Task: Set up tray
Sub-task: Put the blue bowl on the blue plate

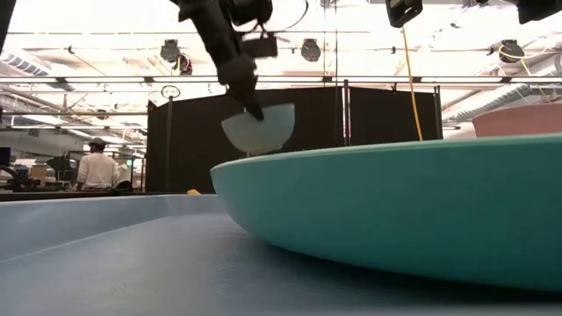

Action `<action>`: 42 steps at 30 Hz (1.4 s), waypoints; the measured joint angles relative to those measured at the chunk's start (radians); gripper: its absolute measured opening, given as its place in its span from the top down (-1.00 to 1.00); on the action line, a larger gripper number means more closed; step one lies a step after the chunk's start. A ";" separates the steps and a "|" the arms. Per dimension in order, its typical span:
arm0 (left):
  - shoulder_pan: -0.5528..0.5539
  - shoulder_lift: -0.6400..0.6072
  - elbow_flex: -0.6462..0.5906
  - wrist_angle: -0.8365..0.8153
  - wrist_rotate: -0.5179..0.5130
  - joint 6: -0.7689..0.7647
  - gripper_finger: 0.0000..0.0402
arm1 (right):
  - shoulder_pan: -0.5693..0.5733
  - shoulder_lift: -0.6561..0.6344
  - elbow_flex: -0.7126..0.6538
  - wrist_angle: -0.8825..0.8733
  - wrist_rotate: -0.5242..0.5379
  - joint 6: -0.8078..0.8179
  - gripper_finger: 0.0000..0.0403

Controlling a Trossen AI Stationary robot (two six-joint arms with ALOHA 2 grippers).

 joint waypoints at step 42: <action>-0.485 0.012 0.001 0.110 0.230 -0.164 0.96 | 0.001 0.000 0.000 0.076 -0.005 -0.020 0.12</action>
